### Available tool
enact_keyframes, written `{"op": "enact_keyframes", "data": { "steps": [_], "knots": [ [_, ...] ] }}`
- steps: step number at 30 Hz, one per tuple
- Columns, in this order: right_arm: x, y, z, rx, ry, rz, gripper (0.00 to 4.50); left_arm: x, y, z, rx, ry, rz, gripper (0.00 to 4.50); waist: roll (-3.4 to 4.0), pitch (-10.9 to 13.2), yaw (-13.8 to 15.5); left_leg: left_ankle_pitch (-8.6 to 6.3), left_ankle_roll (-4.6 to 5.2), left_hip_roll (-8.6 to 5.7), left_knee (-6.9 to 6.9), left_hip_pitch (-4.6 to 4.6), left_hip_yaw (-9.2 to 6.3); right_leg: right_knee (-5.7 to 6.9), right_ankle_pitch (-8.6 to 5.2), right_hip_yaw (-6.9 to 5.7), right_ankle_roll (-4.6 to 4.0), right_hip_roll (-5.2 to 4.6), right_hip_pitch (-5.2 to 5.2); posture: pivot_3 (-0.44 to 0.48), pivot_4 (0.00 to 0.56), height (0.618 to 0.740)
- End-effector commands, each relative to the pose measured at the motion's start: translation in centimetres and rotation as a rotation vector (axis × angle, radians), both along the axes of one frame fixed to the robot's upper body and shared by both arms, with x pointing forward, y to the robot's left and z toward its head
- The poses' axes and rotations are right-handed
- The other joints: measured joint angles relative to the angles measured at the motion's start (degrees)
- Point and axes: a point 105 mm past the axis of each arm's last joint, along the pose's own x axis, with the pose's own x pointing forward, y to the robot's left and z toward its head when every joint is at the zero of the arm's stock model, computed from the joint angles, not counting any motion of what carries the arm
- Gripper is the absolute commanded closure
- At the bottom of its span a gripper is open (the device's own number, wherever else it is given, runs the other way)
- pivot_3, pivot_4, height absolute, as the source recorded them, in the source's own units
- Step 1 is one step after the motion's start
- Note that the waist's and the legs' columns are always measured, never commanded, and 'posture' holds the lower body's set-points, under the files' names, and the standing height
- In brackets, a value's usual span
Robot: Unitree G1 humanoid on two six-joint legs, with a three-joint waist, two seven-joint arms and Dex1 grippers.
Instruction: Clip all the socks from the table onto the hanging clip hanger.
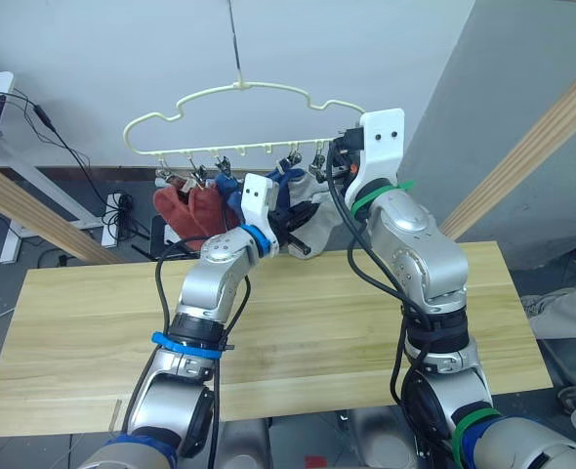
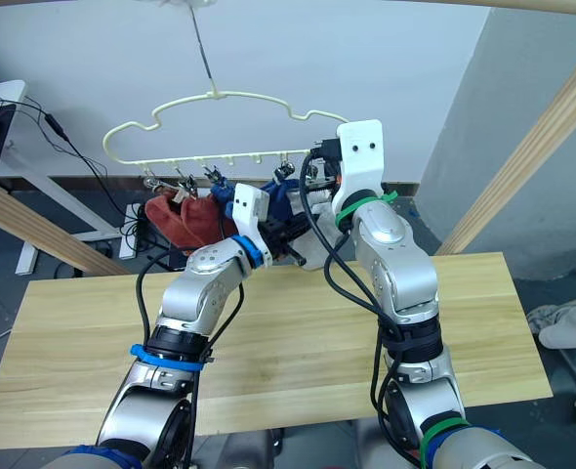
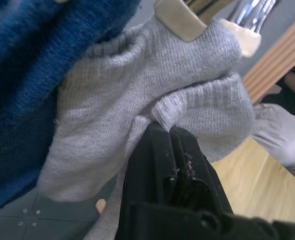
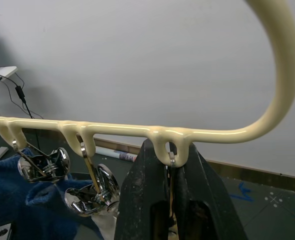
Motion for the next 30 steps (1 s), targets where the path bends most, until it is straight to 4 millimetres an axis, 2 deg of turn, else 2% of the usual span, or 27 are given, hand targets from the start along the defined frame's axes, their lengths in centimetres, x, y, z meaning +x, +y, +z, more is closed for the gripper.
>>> {"op": "enact_keyframes", "data": {
  "steps": [1,9,26,29,30],
  "knots": [
    [-1.0,0.2,2.4,0.029,-0.091,0.015,4.50,-0.3,-0.8,2.0,-0.046,-0.052,-0.030,4.46,0.00,0.00,0.01,0.00,0.00,0.00,0.00,0.00,0.00,0.00,0.00,0.00,0.00,0.00,0.00,-0.110,0.312,0.735],
    [-1.0,0.2,2.3,0.031,-0.086,0.012,4.50,-0.8,-1.9,3.2,-0.101,-0.042,-0.077,4.46,0.00,0.00,-0.02,0.00,0.00,0.00,0.02,0.00,0.00,0.03,0.00,0.01,0.00,0.00,0.00,-0.115,0.310,0.735],
    [-0.9,-0.2,1.4,0.001,-0.047,-0.005,4.50,-0.7,-2.2,4.8,-0.242,0.010,-0.070,4.46,-0.01,0.00,-0.01,0.00,0.00,0.00,0.08,0.00,0.00,0.07,0.00,0.01,0.00,0.00,0.01,-0.114,0.314,0.735],
    [-1.0,-0.2,1.6,0.018,-0.048,0.001,3.76,-0.8,-2.4,4.8,-0.245,0.018,-0.082,4.50,-0.01,-0.01,0.00,0.00,0.00,-0.01,0.11,0.00,0.00,0.09,0.00,0.00,0.00,0.00,0.01,-0.111,0.315,0.735],
    [-1.0,-0.2,1.7,0.022,-0.050,0.003,3.32,-0.9,-2.5,4.7,-0.241,0.021,-0.088,4.50,-0.01,0.00,0.00,0.00,0.00,-0.01,0.11,0.00,0.00,0.09,0.00,0.01,0.00,0.00,0.02,-0.111,0.315,0.735]
  ]
}}
